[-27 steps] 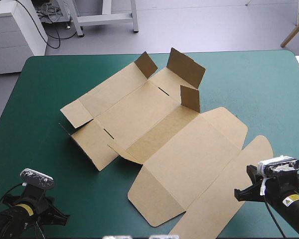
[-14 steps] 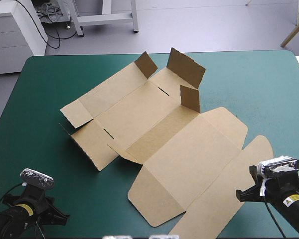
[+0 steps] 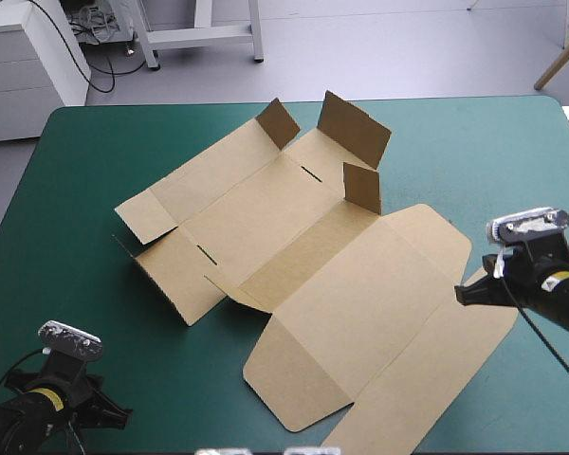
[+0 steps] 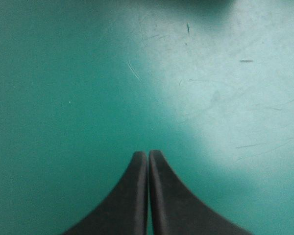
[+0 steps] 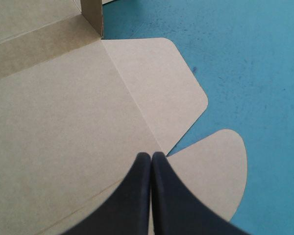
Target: Fold the box
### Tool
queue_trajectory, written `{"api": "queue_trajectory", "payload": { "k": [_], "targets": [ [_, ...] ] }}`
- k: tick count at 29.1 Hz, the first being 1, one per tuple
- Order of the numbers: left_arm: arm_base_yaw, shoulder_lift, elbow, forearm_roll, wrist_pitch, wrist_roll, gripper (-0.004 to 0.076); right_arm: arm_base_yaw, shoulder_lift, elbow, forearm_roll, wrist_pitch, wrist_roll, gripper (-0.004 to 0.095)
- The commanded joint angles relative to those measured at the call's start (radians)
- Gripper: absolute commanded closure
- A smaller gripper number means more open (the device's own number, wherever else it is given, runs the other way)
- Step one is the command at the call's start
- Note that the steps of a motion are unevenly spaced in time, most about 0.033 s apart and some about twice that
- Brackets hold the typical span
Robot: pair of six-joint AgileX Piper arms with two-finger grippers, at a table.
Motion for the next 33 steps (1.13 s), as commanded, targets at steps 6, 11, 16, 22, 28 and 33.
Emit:
{"api": "queue_trajectory", "payload": {
  "k": [6, 11, 16, 22, 28, 33],
  "targets": [
    [0.002, 0.006, -0.024, -0.003, -0.037, -0.009, 0.0734, 0.003, 0.26, -0.293, 0.01, 0.038, -0.009, 0.0927],
    [0.002, 0.006, -0.024, -0.003, -0.037, -0.009, 0.0734, 0.003, 0.383, -0.458, 0.01, 0.091, -0.009, 0.0927],
    [0.002, 0.006, -0.024, -0.003, -0.037, -0.009, 0.0734, 0.003, 0.5, -0.627, 0.019, 0.161, -0.009, 0.0927],
    [0.002, 0.006, -0.024, -0.003, -0.037, -0.009, 0.0734, 0.003, 0.6, -0.745, 0.073, 0.23, -0.009, 0.0927],
    [0.002, 0.006, -0.024, -0.003, -0.037, -0.009, 0.0734, 0.003, 0.607, -0.745, 0.071, 0.224, -0.009, 0.0881],
    [0.002, 0.006, -0.024, -0.003, -0.037, -0.009, 0.0734, 0.019, 0.607, -0.745, 0.076, 0.228, -0.009, 0.0544]
  ]
}}
